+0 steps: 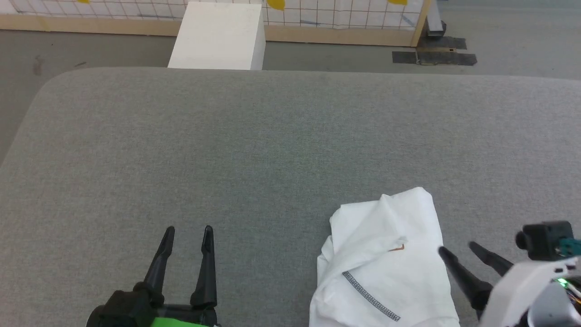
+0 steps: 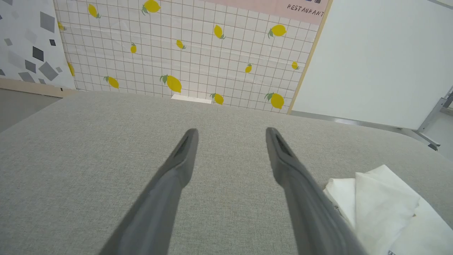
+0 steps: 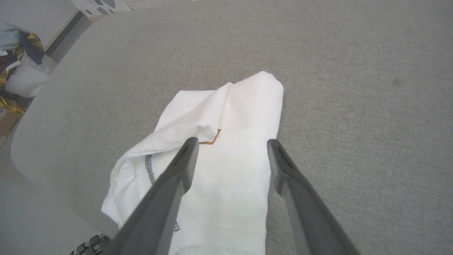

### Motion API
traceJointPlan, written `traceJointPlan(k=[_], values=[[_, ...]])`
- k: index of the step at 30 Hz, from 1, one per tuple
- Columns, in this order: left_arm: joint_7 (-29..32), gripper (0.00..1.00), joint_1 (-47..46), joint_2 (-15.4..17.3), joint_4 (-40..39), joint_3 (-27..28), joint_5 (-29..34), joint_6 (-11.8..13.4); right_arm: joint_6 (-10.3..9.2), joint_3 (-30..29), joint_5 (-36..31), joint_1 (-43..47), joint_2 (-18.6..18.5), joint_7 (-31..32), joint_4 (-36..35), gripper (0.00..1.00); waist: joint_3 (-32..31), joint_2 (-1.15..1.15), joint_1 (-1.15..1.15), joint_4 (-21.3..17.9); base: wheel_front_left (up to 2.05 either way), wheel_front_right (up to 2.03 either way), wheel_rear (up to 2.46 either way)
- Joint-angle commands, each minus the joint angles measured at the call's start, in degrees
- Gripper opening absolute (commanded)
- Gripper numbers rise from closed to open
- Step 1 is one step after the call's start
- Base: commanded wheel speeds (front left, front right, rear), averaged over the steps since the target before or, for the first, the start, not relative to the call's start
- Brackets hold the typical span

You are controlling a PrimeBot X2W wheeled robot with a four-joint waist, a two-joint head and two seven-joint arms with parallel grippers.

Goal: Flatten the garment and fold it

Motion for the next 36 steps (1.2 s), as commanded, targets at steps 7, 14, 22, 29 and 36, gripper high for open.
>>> traceJointPlan(k=[7,14,22,29,36], values=[[-0.1,1.00,-0.5,0.1,-0.3,-0.6,-0.4,0.1,-0.08,-2.9,-1.6,3.3,3.2,1.7,2.5,1.00,1.3,0.00,0.00,0.2,0.00,0.00,0.00],[0.5,1.00,-2.2,0.9,-0.9,-1.0,0.7,0.1,-0.08,-3.4,-2.1,0.6,5.1,-0.1,10.3,1.00,2.6,0.00,0.00,2.0,0.00,0.00,0.00],[1.4,1.00,-3.1,1.5,-1.6,-1.3,1.5,0.5,-0.08,-2.7,-0.2,-2.6,6.2,-2.9,18.1,0.00,2.7,0.00,0.00,3.1,0.00,0.00,0.00],[2.0,1.00,-3.5,2.1,-2.4,-1.5,2.2,0.9,-0.08,-2.6,0.6,-6.3,5.8,-6.5,19.4,0.00,2.5,0.00,0.00,0.8,0.00,0.00,0.00],[3.1,1.00,-4.9,2.5,-3.1,-2.1,2.9,1.0,-0.08,-3.3,0.6,-12.0,0.2,-5.6,20.7,0.00,3.1,0.00,0.00,-3.9,0.00,0.00,0.00]])
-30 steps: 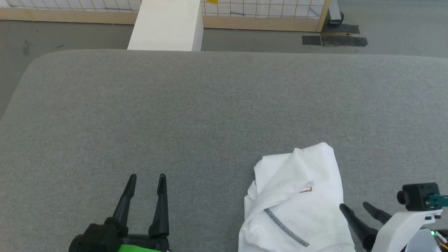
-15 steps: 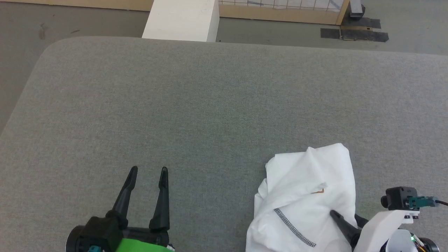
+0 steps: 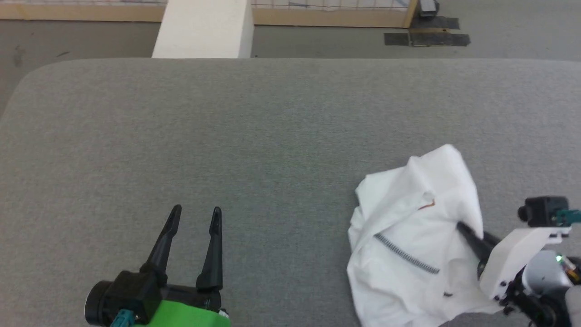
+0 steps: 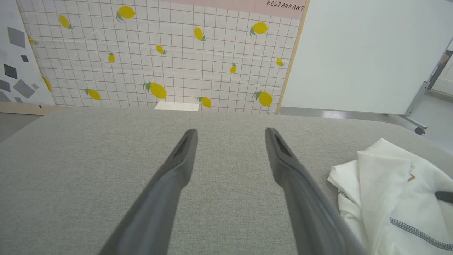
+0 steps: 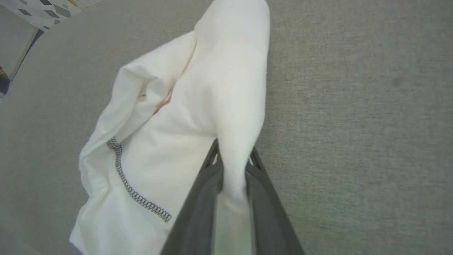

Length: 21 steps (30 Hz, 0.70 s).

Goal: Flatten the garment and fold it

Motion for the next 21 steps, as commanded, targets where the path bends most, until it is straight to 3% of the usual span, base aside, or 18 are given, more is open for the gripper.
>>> traceJointPlan(k=[1,14,21], values=[[0.2,1.00,-1.4,0.5,-0.3,0.0,1.0,0.1,-0.09,-0.2,-0.1,-2.2,-1.8,0.5,0.3,0.00,0.7,0.00,0.00,-2.8,0.00,0.00,0.00],[3.1,1.00,-8.2,1.8,-3.7,-0.5,4.9,0.9,-0.09,5.2,2.8,-17.9,-23.9,5.6,2.3,0.00,11.1,0.00,0.00,-11.7,0.00,0.00,0.00],[5.0,1.00,-14.1,2.6,-6.1,-0.4,7.5,1.0,-0.09,5.1,2.8,-24.4,-31.7,3.4,6.9,0.00,17.9,0.00,0.00,-13.4,0.00,0.00,0.00]])
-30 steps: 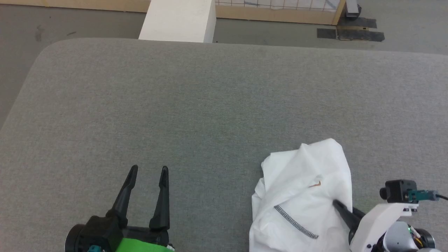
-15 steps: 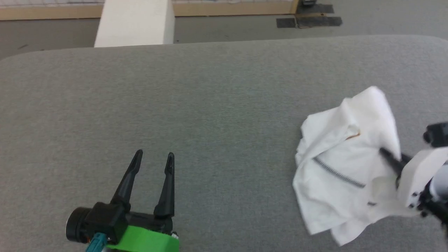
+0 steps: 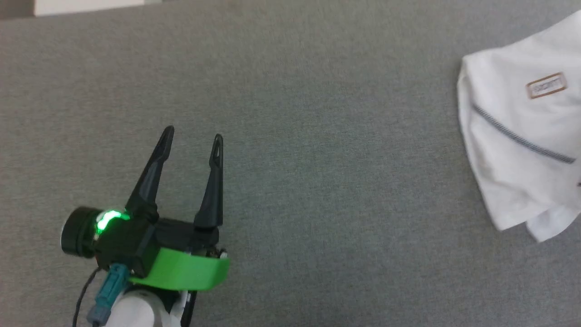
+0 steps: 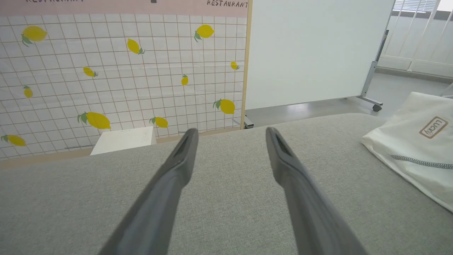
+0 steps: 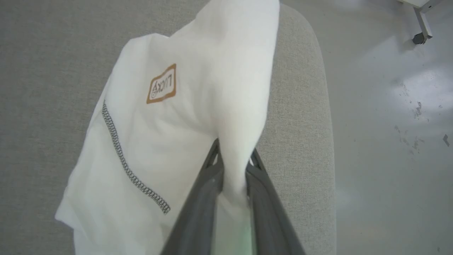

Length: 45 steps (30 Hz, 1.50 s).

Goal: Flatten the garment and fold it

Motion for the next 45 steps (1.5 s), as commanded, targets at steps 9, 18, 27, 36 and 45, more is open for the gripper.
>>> traceJointPlan(k=[9,18,27,36,45], values=[[1.7,1.00,-6.2,0.8,-0.8,-0.5,2.7,0.0,-0.10,-6.0,-5.3,-6.3,-2.7,-5.3,10.9,0.00,12.2,0.00,0.00,-3.1,0.00,0.00,0.00],[1.6,1.00,-8.0,0.1,-1.0,-1.0,3.1,0.5,-0.10,-7.8,-8.7,-10.0,-3.8,-12.2,20.2,0.00,15.0,0.00,0.00,-2.3,0.00,0.00,0.00],[-1.6,1.00,-8.1,-0.7,-1.7,1.1,3.1,2.7,-0.10,-5.8,-10.4,-12.5,-2.2,-17.2,25.4,1.00,13.1,0.00,0.00,-2.3,0.00,0.00,0.00],[-4.5,1.00,-3.7,-0.9,2.5,1.8,1.6,3.8,-0.10,-5.5,-9.6,-10.2,0.3,-23.2,25.1,1.00,3.2,0.00,0.00,-1.6,0.00,0.00,0.00],[-6.4,1.00,3.0,-1.7,7.0,2.6,-2.1,4.2,-0.10,-7.0,-9.3,0.9,9.7,-29.9,14.4,1.00,-8.4,0.00,0.00,0.4,0.00,0.00,0.00]])
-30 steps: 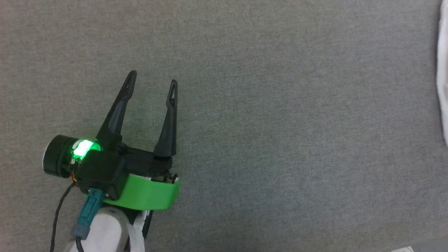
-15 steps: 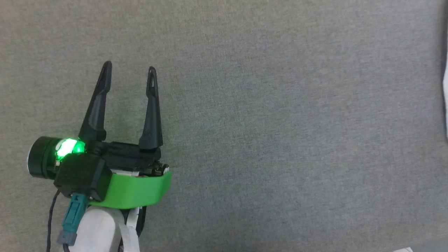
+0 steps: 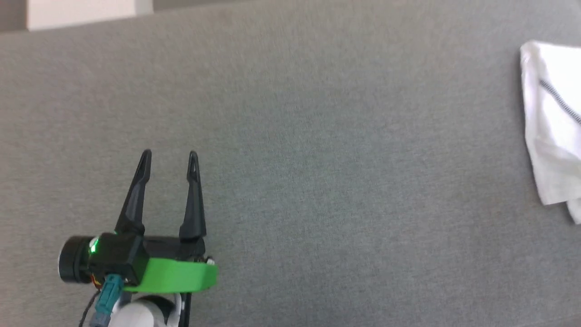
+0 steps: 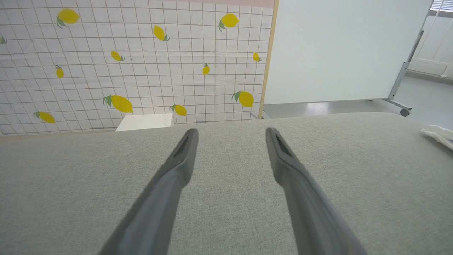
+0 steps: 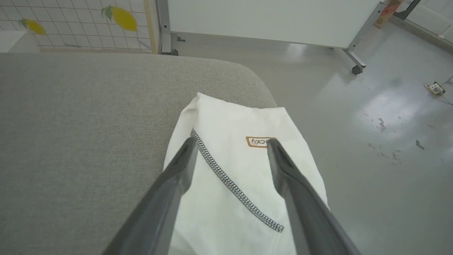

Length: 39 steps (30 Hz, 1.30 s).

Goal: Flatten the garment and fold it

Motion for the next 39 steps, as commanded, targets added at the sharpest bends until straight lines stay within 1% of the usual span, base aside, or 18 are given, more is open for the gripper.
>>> traceJointPlan(k=[1,9,12,18,22,24,28,33,34,39], values=[[-0.4,1.00,0.9,-0.3,0.5,0.3,-0.7,0.2,-0.10,-0.4,-0.7,2.0,1.6,-1.0,-1.9,1.00,-7.8,0.00,0.00,2.1,0.00,0.00,0.00],[-0.9,1.00,4.8,-0.3,2.3,0.4,-2.8,0.1,-0.10,-0.9,-6.3,12.7,12.2,-4.5,-15.4,1.00,-14.1,0.00,0.00,3.9,0.00,0.00,0.00],[-1.3,1.00,6.5,-0.6,2.7,0.6,-3.4,0.2,-0.10,-1.8,-9.6,16.9,16.1,-6.0,-20.0,1.00,-15.6,0.00,0.00,4.4,0.00,0.00,0.00],[-1.8,1.00,9.7,-0.5,3.8,0.3,-3.3,0.7,-0.10,-2.3,-16.5,24.1,22.4,-8.6,-25.6,1.00,-17.1,0.00,0.00,5.1,0.00,0.00,0.00],[-2.1,1.00,11.2,-0.9,4.9,0.1,-3.2,1.2,-0.10,-1.7,-22.4,27.5,25.5,-10.3,-27.9,1.00,-17.6,0.00,0.00,5.4,0.00,0.00,0.00],[-2.3,1.00,11.7,-1.2,5.7,0.0,-3.2,1.2,-0.10,-1.5,-24.2,28.7,26.6,-11.0,-28.3,1.00,-17.8,0.00,0.00,5.7,0.00,0.00,0.00],[-2.7,1.00,12.3,-1.9,7.5,-0.2,-2.9,0.8,-0.10,-1.5,-26.3,30.6,28.3,-12.8,-28.5,1.00,-18.2,0.00,0.00,6.1,0.00,0.00,0.00],[-2.9,1.00,12.9,-3.0,7.9,0.3,-2.5,0.9,-0.10,-1.3,-27.1,32.4,29.2,-13.9,-27.8,1.00,-18.7,0.00,0.00,6.6,0.00,0.00,0.00],[-2.4,0.00,12.2,-3.0,8.0,0.1,-2.7,0.9,0.00,-1.4,-26.7,32.0,29.1,-13.5,-27.8,0.00,-18.7,0.00,0.00,6.5,0.00,0.00,0.00],[-2.4,0.00,12.2,-3.0,8.0,-0.2,-2.7,0.9,0.00,-1.5,-26.7,32.0,29.1,-13.4,-27.8,0.00,-18.7,0.00,0.00,6.6,0.00,0.00,0.00]])
